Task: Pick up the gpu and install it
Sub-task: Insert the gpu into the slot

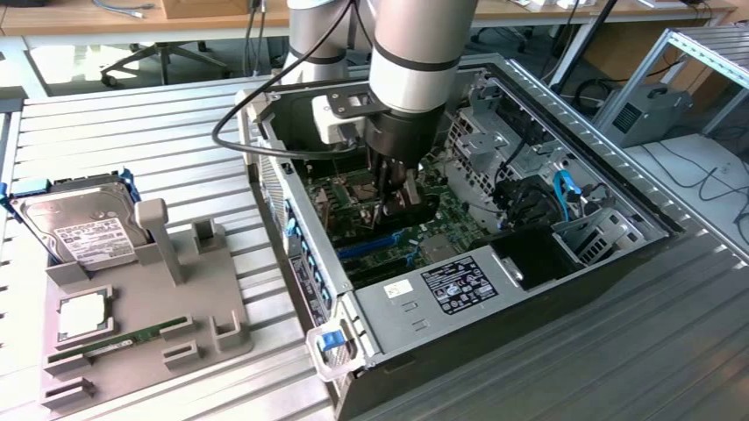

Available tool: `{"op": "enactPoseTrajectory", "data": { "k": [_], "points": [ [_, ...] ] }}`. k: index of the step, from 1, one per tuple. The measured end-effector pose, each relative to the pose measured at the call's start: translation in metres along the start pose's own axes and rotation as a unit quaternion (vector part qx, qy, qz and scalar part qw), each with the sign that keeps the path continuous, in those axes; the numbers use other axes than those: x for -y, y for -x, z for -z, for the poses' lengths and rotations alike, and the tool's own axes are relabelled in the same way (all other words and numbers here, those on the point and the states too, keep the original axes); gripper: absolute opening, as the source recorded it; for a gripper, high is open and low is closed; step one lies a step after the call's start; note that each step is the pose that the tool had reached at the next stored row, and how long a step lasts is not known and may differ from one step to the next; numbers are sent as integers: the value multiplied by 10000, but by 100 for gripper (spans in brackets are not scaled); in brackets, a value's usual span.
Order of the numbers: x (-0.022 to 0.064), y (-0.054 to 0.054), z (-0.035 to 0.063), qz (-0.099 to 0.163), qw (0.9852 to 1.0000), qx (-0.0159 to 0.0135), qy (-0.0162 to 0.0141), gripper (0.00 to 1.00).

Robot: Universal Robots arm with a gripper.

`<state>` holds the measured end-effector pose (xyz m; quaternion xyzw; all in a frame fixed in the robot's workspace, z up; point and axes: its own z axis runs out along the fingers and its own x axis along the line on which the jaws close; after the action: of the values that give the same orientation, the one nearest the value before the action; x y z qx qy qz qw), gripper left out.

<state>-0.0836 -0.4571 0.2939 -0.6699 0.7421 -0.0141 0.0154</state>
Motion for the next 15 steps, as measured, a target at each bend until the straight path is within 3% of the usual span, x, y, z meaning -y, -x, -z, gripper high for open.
{"op": "enactPoseTrajectory", "data": {
  "k": [15],
  "points": [
    [-7,59,0,-1,10000,0,0,27]
  ]
}}
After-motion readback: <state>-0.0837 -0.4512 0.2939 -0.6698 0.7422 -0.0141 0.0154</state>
